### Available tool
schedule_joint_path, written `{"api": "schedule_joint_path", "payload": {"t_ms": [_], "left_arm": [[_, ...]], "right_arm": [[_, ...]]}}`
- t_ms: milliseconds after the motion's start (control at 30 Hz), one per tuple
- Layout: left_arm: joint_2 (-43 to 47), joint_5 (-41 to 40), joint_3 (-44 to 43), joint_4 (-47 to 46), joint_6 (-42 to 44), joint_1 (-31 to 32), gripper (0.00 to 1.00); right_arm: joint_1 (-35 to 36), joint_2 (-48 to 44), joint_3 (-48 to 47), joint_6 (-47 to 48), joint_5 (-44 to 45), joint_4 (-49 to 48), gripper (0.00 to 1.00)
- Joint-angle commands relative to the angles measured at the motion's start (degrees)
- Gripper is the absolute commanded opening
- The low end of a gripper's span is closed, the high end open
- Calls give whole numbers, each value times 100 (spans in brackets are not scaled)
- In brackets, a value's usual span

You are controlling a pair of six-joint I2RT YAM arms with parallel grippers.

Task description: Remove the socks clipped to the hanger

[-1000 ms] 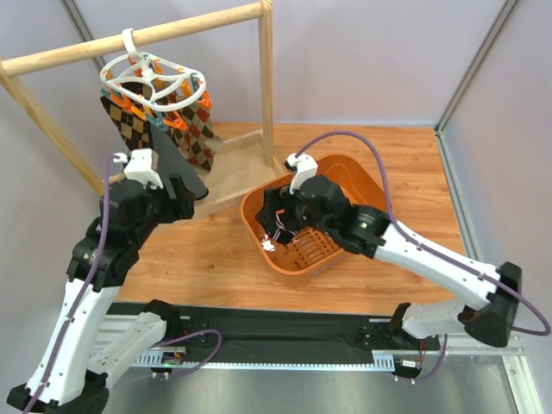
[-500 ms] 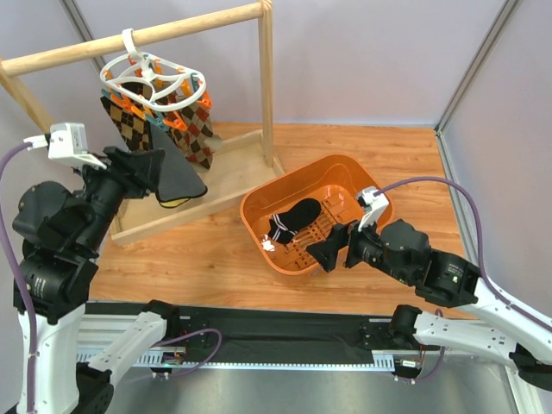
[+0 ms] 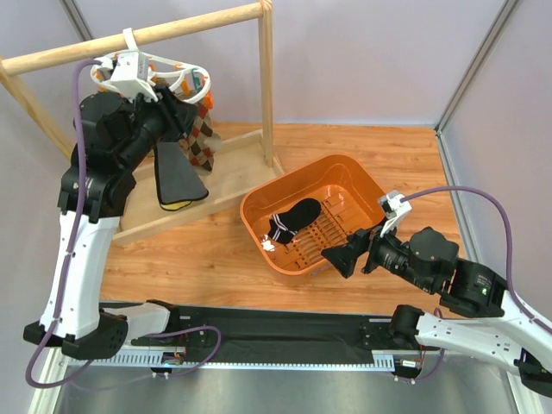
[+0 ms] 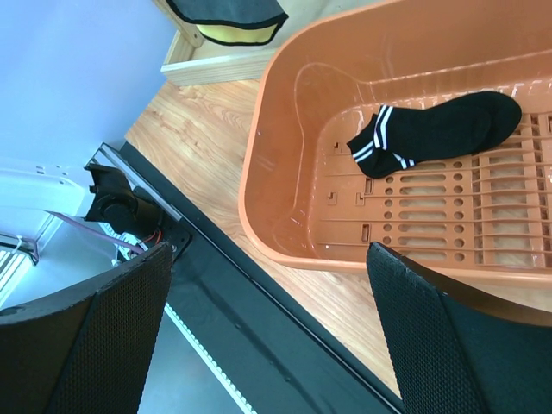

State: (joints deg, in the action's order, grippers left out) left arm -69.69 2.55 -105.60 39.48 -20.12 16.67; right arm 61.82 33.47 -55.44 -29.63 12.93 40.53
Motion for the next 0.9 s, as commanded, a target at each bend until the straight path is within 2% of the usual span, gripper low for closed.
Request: {"api": "schedule_joint_path", "payload": {"t_ms": [0, 233, 433, 600, 633, 700, 767, 800, 833, 867], "left_arm": [[17, 430, 65, -765, 298, -32, 45], [-448, 1256, 14, -1575, 289, -32, 48], [-722, 1749, -513, -1068, 324, -32, 49], [-266, 1381, -698, -312, 430, -41, 52], [-230, 1328, -847, 117, 317, -41, 52], [-159, 1467, -1005, 532, 316, -41, 52], [-80, 900, -1234, 1261, 280, -41, 49], [-28, 575, -1287, 1472, 315, -41, 48], [16, -81, -1253, 1744, 368, -49, 48], [104, -244, -1218, 1825, 403, -76, 47]], "right_arm": [[40, 1, -379, 246, -71, 68, 95], [40, 1, -468, 194, 122, 218, 95], [32, 272, -274, 80, 552, -63, 95], [32, 1203, -494, 141, 772, -843, 93], [32, 1388, -503, 150, 860, -1280, 93], [49, 2099, -599, 185, 887, -1722, 93], [67, 2931, -1002, 212, 887, -2189, 92], [84, 3259, -1204, 247, 835, -2268, 92], [137, 3523, -1702, 343, 730, -2321, 92], [172, 3778, -1951, 404, 642, -2296, 92]]}}
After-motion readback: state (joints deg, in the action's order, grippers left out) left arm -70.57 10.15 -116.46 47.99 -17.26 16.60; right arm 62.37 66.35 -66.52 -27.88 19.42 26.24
